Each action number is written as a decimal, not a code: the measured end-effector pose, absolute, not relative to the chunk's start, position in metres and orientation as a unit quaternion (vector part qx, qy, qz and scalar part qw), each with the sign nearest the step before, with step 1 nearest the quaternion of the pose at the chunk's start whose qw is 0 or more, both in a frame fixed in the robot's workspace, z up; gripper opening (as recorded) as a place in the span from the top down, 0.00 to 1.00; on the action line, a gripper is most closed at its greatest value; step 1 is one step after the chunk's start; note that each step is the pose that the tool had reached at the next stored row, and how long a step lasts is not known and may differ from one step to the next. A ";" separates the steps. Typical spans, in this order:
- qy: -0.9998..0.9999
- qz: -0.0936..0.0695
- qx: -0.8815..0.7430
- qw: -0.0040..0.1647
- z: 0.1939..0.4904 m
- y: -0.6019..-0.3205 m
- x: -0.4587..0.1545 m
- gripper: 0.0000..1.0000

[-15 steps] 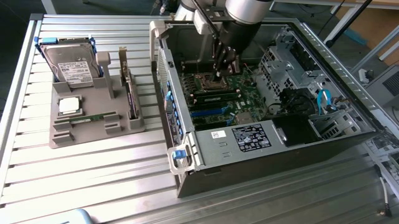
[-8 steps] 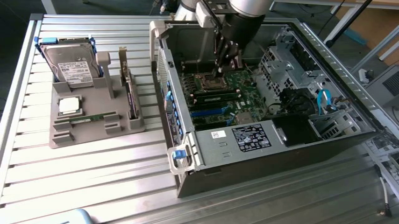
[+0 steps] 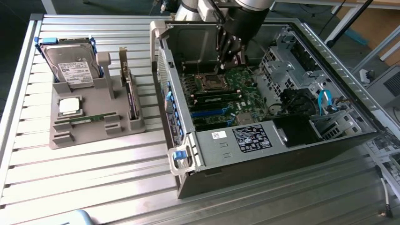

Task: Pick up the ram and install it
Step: 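Press down the ram until it locks into place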

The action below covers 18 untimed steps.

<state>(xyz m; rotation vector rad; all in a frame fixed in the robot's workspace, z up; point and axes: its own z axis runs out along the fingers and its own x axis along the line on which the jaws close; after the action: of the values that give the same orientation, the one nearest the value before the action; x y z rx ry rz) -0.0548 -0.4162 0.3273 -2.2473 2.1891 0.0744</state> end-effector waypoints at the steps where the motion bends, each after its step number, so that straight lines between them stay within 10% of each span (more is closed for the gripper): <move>1: 0.698 0.024 -0.716 0.002 0.329 -0.416 -0.055 0.89; 18: 0.698 0.024 -0.716 0.002 0.331 -0.416 -0.037 0.89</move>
<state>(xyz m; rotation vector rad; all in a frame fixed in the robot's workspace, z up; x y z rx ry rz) -0.0368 -0.4163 0.3306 -2.2473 2.1892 0.0744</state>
